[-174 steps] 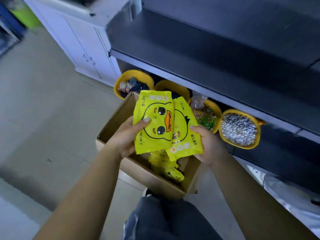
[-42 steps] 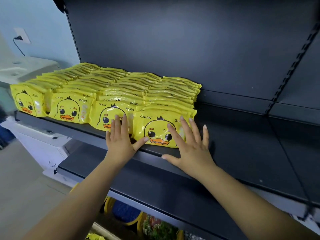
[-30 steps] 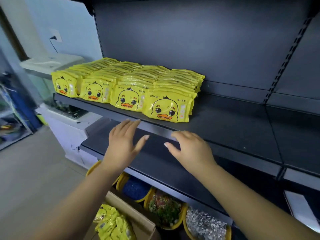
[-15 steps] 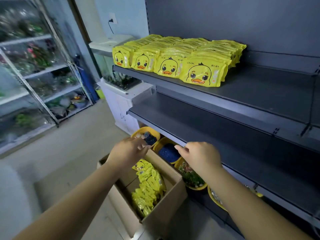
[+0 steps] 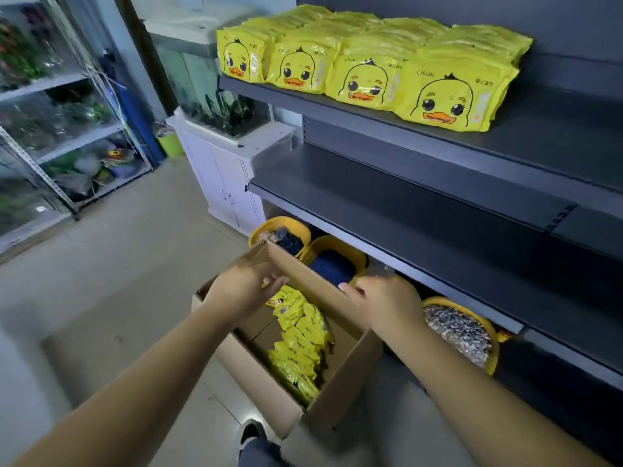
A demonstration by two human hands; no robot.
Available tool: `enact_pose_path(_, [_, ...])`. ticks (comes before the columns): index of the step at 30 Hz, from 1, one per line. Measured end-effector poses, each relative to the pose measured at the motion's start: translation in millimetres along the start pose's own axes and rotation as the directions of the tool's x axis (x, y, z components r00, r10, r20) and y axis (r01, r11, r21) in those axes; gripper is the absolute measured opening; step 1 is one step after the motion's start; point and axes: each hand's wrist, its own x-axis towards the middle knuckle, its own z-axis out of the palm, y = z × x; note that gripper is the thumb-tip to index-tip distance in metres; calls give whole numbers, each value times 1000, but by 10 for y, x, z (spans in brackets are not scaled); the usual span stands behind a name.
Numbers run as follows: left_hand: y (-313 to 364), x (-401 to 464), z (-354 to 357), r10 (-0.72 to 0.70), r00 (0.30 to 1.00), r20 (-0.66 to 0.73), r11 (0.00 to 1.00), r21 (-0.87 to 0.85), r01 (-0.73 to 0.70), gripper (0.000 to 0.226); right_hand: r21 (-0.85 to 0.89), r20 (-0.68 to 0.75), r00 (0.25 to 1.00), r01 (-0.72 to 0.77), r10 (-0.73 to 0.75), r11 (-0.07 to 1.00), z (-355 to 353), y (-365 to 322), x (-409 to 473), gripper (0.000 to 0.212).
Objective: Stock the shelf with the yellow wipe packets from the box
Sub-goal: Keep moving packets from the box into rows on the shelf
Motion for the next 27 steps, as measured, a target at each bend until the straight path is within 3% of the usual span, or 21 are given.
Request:
enact_pose_path(2, [-348, 73, 69, 21, 998, 59, 1000, -21, -19, 25, -67, 42, 998, -33, 36, 997, 196, -163, 107, 44])
enact_pose_path(5, [-851, 156, 178, 26, 988, 153, 999, -48, -19, 27, 14, 293, 944, -161, 150, 987, 454, -383, 177, 46])
enact_pose_path(12, [-1755, 258, 439, 19, 914, 406, 996, -83, 16, 29, -15, 378, 837, -421, 395, 907, 1025, -836, 190, 42])
enact_pose_path(15, [-1898, 276, 610, 19, 878, 479, 990, -132, 51, 30, -92, 453, 767, -467, 455, 879, 1194, -846, 132, 49])
enact_pose_path(21, [-1945, 293, 955, -64, 849, 525, 970, -168, 177, 26, -121, 659, 566, -571, 496, 812, 1504, -726, 224, 42])
enact_pose_path(27, [-1900, 303, 1245, -127, 763, 634, 952, -138, 273, 27, -133, 664, 533, -606, 524, 784, 1761, -531, 190, 39])
